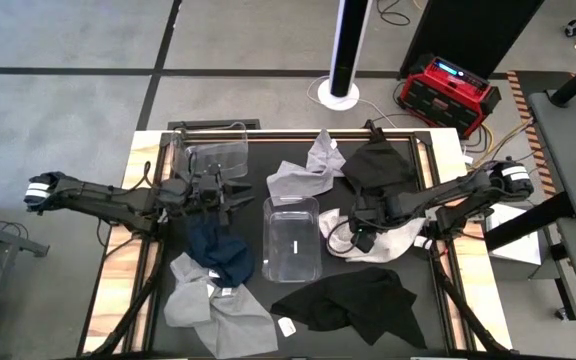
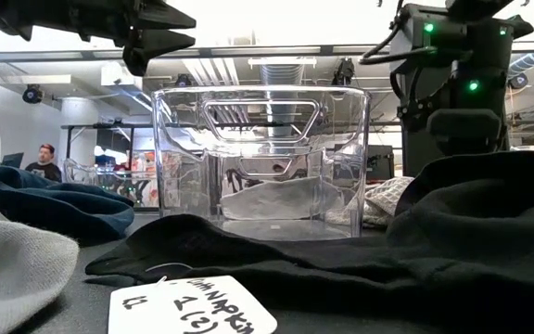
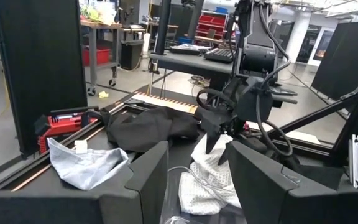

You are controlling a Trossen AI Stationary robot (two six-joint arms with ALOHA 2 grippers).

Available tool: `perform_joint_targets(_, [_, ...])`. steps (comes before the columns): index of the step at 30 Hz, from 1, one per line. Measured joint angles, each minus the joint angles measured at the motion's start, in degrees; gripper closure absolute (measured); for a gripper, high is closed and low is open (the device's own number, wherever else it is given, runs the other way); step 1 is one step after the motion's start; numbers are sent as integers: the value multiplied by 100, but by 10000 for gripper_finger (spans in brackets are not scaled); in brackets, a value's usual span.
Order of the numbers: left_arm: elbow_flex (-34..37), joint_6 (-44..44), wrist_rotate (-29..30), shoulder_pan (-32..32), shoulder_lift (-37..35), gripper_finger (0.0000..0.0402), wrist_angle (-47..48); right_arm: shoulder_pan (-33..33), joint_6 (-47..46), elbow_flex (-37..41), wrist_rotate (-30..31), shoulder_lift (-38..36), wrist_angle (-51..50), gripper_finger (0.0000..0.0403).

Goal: Sort towels by color in basket
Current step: Put the white towel into the top transparent bin

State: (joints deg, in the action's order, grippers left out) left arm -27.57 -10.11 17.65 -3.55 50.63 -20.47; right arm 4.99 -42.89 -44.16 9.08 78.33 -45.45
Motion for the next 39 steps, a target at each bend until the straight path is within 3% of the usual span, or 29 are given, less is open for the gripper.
perform_joint_targets(4, [2, 0, 0, 0, 39, 248, 0, 0, 0, 0, 2, 180, 56, 259])
perform_joint_targets(11, [7, 22, 0, 0, 44, 248, 0, 25, 135, 2, 170, 113, -42, 382])
perform_joint_targets(17, [7, 312, 0, 0, 44, 248, -7, 65, 162, -129, 504, -575, -711, 393])
perform_joint_targets(23, [-135, 1105, -13, 1, 165, 248, -13, 79, 536, -326, 873, -1522, -693, 394])
perform_joint_targets(35, [-639, 1788, -63, 2, 735, 248, 100, 367, 1597, -461, 2002, -2850, 124, 394])
perform_joint_targets(39, [-701, 1908, -68, 1, 793, 248, 168, 415, 1870, -461, 2071, -3020, 400, 394])
